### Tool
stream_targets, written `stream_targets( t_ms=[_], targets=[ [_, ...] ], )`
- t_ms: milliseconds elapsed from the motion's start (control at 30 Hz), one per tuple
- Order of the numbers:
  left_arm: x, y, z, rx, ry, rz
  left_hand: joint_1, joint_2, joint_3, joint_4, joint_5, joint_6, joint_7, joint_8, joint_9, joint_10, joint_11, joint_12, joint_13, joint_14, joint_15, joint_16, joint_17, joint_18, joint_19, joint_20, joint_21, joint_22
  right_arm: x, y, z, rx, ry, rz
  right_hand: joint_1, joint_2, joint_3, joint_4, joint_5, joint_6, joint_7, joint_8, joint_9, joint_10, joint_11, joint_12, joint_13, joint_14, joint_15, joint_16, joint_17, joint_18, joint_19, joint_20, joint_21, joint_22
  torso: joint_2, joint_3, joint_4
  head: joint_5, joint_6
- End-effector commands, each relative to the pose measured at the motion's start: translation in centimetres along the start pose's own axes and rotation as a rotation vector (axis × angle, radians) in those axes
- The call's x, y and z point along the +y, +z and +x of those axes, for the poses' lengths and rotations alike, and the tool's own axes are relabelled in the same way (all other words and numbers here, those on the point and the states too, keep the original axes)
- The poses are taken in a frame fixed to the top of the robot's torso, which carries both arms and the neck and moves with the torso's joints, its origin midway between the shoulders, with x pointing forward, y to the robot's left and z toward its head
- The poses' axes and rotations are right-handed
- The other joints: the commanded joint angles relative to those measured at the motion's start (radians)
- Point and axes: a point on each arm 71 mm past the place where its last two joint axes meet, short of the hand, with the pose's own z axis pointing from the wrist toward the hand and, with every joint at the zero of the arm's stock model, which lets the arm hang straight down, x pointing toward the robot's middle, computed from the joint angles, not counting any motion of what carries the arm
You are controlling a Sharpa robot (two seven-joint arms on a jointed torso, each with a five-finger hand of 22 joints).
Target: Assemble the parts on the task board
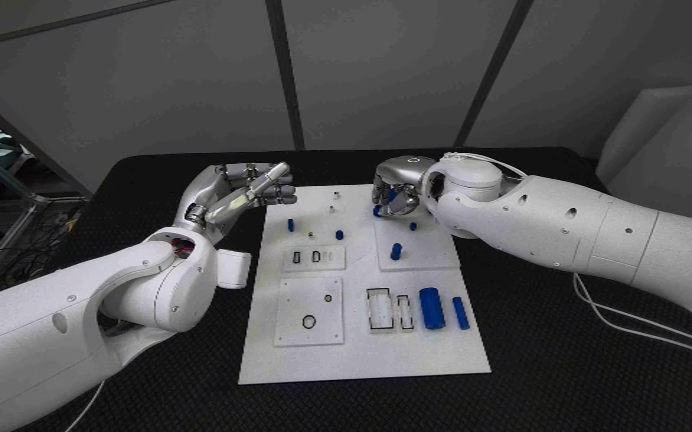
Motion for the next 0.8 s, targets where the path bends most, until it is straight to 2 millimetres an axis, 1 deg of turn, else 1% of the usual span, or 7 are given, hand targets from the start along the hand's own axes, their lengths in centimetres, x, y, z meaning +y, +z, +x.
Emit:
stream_targets(
  t_ms=[33, 167, 333, 500, 633, 700, 800],
  targets=[
    [-0.11, 0.06, 0.12, 0.014, 0.002, 0.006, 0.008, 0.000, -0.004, -0.005, -0.005, 0.001, 0.008, -0.005, -0.002, 0.001, 0.004, -0.005, 0.000, -0.004, 0.002, -0.005, 0.002, 0.013, 0.006, 0.000, 0.003, 0.000, 0.08, 0.13, 0.01, 0.019, -0.011, -0.008, 0.004, -0.010, 0.009, 0.001, -0.007, 0.009, 0.001, 0.003, 0.001, 0.006, -0.001, 0.002, -0.001, 0.032, 0.002, 0.008, 0.007, -0.016, 0.010, 0.000, 0.007, 0.008, 0.002, 0.0007, -0.0007, 0.002, -0.002],
    [-0.06, 0.09, 0.03, 0.012, 0.003, 0.004, 0.008, 0.000, -0.004, -0.005, -0.005, 0.001, 0.008, -0.005, -0.002, 0.001, 0.004, -0.005, 0.000, -0.004, 0.002, -0.005, 0.002, 0.013, 0.006, 0.000, 0.003, 0.000, 0.21, 0.27, 0.07, 0.025, -0.011, -0.012, 0.004, -0.011, 0.016, 0.005, -0.008, 0.012, 0.000, 0.003, 0.002, 0.009, -0.001, 0.002, -0.001, 0.033, 0.001, 0.017, 0.017, -0.018, 0.014, 0.000, 0.017, 0.020, 0.002, 0.0008, -0.0011, 0.004, -0.004],
    [0.00, 0.14, -0.09, 0.009, 0.005, 0.001, 0.008, 0.000, -0.004, -0.005, -0.005, 0.001, 0.009, -0.006, -0.002, 0.001, 0.004, -0.006, 0.000, -0.004, 0.002, -0.006, 0.002, 0.013, 0.006, 0.000, 0.003, 0.000, 0.27, 0.39, 0.15, 0.035, -0.010, -0.014, 0.005, -0.014, 0.028, 0.010, -0.008, 0.018, 0.000, 0.004, 0.002, 0.015, -0.002, 0.003, -0.001, 0.035, 0.000, 0.034, 0.037, -0.021, 0.022, -0.001, 0.034, 0.044, 0.002, 0.0001, 0.0014, 0.004, -0.007],
    [0.03, 0.15, -0.21, 0.006, 0.006, -0.001, 0.008, 0.001, -0.004, -0.006, -0.005, 0.000, 0.010, -0.007, -0.002, 0.000, 0.005, -0.007, 0.000, -0.004, 0.003, -0.006, 0.002, 0.013, 0.006, 0.000, 0.003, -0.001, 0.27, 0.55, 0.24, 0.044, -0.010, -0.011, 0.010, -0.015, 0.044, 0.013, -0.008, 0.024, 0.000, 0.004, 0.003, 0.022, -0.003, 0.003, -0.001, 0.036, 0.000, 0.051, 0.055, -0.024, 0.027, -0.001, 0.050, 0.064, 0.003, 0.0009, -0.0005, 0.006, -0.012],
    [0.01, 0.13, -0.28, 0.005, 0.007, -0.001, 0.008, 0.001, -0.005, -0.006, -0.005, 0.000, 0.011, -0.008, -0.002, -0.001, 0.006, -0.007, 0.000, -0.004, 0.003, -0.006, 0.003, 0.013, 0.006, 0.000, 0.003, -0.001, 0.25, 0.67, 0.26, 0.044, -0.009, -0.012, 0.013, -0.017, 0.056, 0.016, -0.010, 0.030, 0.001, 0.005, 0.004, 0.029, -0.004, 0.004, 0.000, 0.038, -0.001, 0.068, 0.075, -0.027, 0.035, -0.002, 0.066, 0.086, 0.004, -0.0001, -0.0003, 0.007, -0.014],
    [0.01, 0.13, -0.32, 0.004, 0.007, -0.001, 0.009, 0.002, -0.005, -0.006, -0.005, -0.001, 0.011, -0.008, -0.002, -0.001, 0.006, -0.007, 0.000, -0.004, 0.003, -0.006, 0.003, 0.013, 0.006, 0.000, 0.003, -0.001, 0.30, 0.70, 0.23, 0.039, -0.005, -0.016, 0.015, -0.016, 0.063, 0.018, -0.012, 0.036, 0.000, 0.007, 0.005, 0.037, -0.006, 0.007, 0.001, 0.040, -0.002, 0.078, 0.086, -0.029, 0.042, -0.002, 0.077, 0.101, 0.004, 0.0012, -0.0009, 0.008, -0.014],
    [0.01, 0.13, -0.36, 0.003, 0.006, -0.002, 0.009, 0.002, -0.005, -0.006, -0.005, -0.001, 0.011, -0.008, -0.002, -0.001, 0.006, -0.007, 0.000, -0.004, 0.003, -0.006, 0.003, 0.013, 0.006, 0.000, 0.003, -0.001, 0.47, 0.71, 0.10, 0.022, 0.001, -0.025, 0.018, -0.013, 0.072, 0.022, -0.014, 0.050, -0.002, 0.012, 0.007, 0.053, -0.010, 0.010, 0.003, 0.042, -0.006, 0.089, 0.095, -0.035, 0.060, -0.004, 0.103, 0.139, 0.004, 0.0020, -0.0010, 0.010, -0.015]
  ],
)
